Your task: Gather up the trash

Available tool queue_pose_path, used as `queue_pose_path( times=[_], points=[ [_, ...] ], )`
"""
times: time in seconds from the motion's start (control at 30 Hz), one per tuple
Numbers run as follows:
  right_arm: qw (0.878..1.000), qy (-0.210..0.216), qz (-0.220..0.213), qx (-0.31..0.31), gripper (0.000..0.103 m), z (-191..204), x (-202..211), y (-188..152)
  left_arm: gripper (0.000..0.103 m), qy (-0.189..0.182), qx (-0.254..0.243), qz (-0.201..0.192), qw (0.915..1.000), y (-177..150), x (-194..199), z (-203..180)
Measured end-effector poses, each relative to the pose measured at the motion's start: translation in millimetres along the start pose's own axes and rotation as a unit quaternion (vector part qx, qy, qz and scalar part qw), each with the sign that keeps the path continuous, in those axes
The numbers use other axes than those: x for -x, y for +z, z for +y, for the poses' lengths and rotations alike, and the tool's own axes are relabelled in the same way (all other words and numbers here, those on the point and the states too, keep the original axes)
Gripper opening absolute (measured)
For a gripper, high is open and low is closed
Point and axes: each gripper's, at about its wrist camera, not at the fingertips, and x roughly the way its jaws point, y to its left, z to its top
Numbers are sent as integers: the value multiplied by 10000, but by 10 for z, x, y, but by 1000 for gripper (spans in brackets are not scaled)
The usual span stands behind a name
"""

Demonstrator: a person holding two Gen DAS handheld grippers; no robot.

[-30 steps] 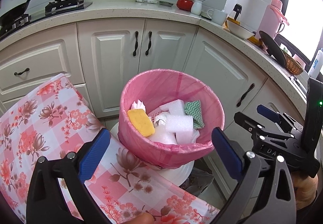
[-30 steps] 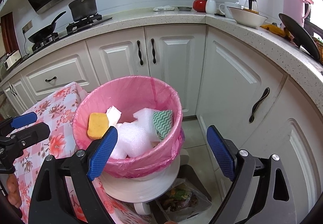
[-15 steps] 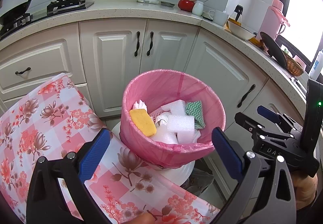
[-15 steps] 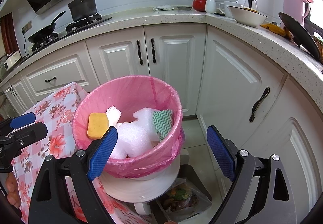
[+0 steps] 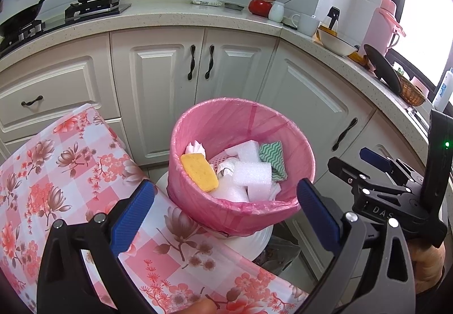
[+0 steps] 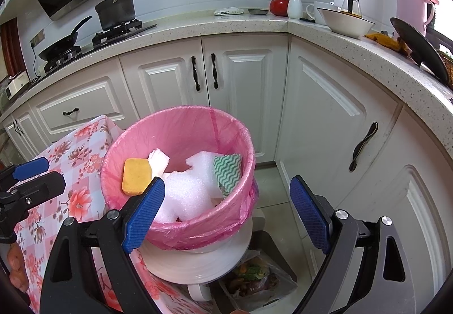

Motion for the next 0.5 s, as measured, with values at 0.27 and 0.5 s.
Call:
queue_pose_path(
  times=[0.27, 0.5],
  points=[
    [10000, -7, 2, -14, 85, -9, 1, 3, 97, -3, 17, 21, 10000, 15, 0, 18],
    [10000, -4, 7, -16, 85, -15, 1, 0, 97, -3, 8, 23, 10000, 7, 0, 21]
  ],
)
